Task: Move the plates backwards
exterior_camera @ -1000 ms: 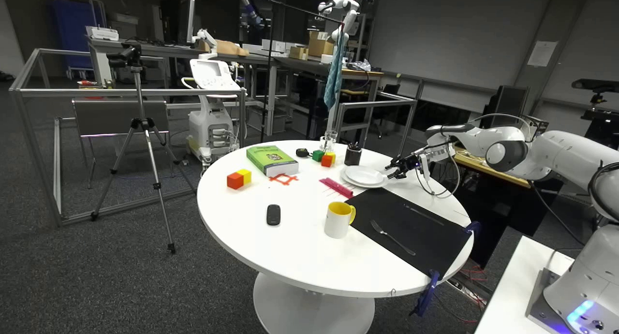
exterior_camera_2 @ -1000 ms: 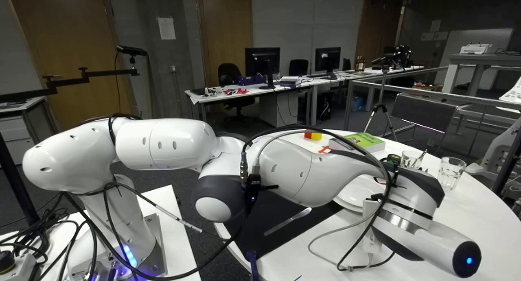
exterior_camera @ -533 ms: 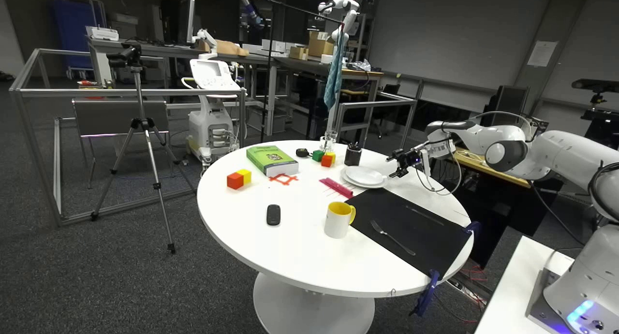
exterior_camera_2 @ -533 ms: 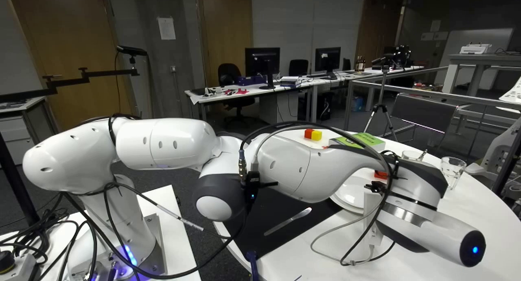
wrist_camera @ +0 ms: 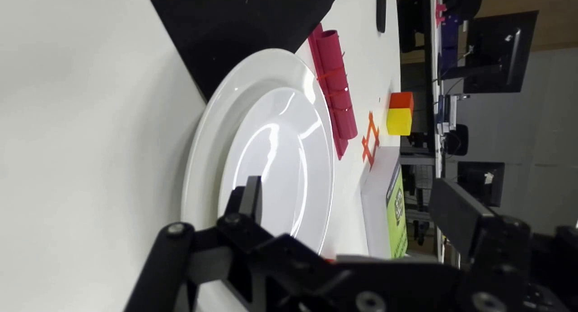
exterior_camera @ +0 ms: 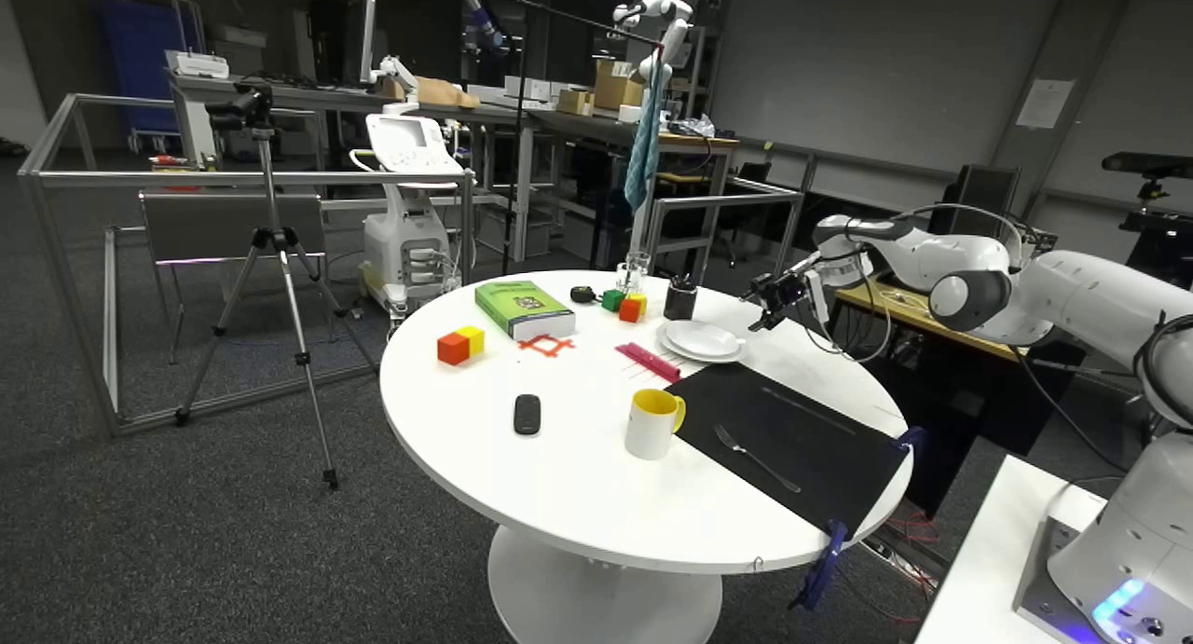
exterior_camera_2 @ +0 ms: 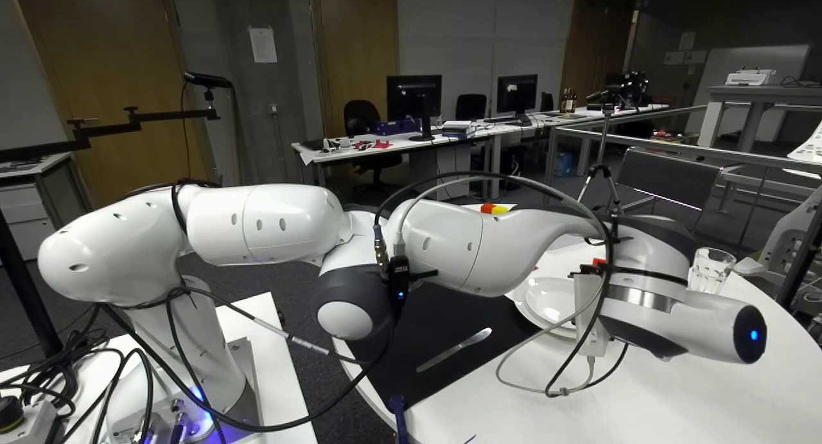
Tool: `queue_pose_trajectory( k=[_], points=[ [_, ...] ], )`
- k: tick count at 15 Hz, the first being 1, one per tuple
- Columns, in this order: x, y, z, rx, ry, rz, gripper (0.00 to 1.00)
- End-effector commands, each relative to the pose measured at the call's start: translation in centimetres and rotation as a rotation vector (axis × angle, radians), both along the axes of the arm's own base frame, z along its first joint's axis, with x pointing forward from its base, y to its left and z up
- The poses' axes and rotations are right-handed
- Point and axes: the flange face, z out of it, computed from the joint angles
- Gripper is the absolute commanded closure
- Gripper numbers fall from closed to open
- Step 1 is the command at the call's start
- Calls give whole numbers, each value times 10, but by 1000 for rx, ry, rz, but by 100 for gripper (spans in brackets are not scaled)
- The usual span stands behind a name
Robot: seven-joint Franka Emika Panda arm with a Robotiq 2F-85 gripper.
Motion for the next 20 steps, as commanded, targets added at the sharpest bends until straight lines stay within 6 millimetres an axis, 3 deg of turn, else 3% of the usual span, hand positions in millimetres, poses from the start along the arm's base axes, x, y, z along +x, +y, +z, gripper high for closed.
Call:
queue_pose_trajectory(
  k=[1,20],
  points=[
    [5,12,29,-59,56,63,0],
    [34,101,135,-404,137,375,0]
  ],
)
